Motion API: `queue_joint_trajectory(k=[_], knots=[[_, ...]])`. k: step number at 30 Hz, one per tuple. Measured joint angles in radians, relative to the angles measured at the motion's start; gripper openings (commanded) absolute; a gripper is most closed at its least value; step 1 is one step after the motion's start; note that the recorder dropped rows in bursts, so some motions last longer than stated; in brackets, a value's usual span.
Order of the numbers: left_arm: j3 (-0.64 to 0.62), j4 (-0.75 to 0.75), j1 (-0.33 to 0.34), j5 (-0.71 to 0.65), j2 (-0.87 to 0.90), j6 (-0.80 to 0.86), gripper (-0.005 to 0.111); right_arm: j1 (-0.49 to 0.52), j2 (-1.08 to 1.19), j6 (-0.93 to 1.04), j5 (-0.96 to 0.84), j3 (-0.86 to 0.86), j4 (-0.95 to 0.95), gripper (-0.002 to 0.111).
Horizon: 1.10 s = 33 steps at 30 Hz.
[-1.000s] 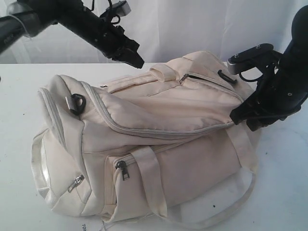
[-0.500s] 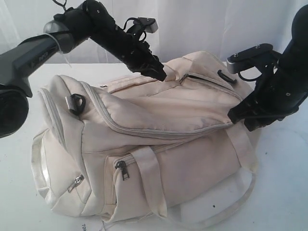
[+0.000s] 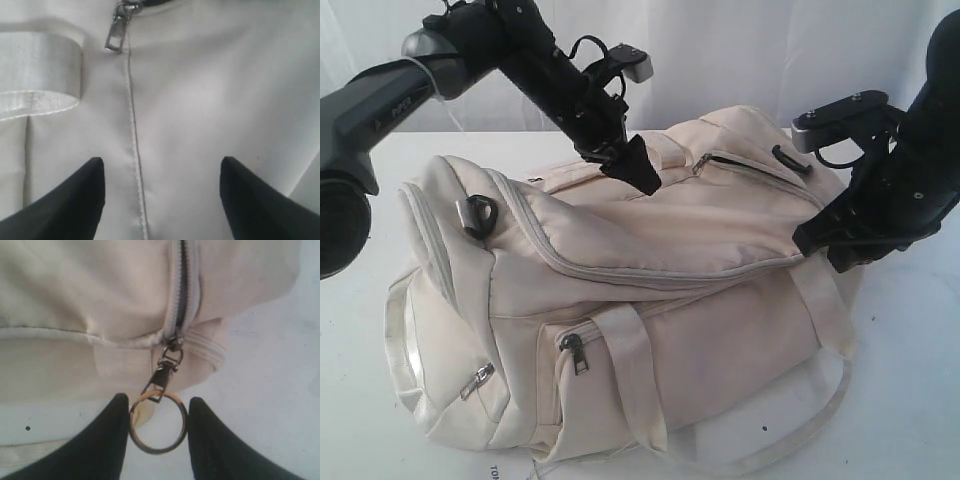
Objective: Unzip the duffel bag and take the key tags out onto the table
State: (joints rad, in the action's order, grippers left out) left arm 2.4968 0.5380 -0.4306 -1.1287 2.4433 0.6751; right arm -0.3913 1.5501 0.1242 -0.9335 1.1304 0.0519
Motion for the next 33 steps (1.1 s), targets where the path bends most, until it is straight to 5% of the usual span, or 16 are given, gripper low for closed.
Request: queue_joint_trajectory(k=[14, 17, 24, 33], knots=[[-0.033, -0.007, -0.020, 0.000, -0.010, 0.190, 0.068, 0.000, 0.000, 0.000, 0.000, 0.000, 0.000, 0.000], [-0.034, -0.045, -0.020, 0.000, -0.010, 0.180, 0.054, 0.000, 0.000, 0.000, -0.002, 0.000, 0.000, 0.000], [-0.035, -0.168, -0.020, 0.000, -0.010, 0.084, 0.000, 0.000, 0.000, 0.000, -0.002, 0.000, 0.000, 0.000], [-0.036, -0.264, -0.007, -0.002, -0.108, -0.007, 0.000, 0.000, 0.000, 0.000, -0.002, 0.000, -0.014, 0.000]])
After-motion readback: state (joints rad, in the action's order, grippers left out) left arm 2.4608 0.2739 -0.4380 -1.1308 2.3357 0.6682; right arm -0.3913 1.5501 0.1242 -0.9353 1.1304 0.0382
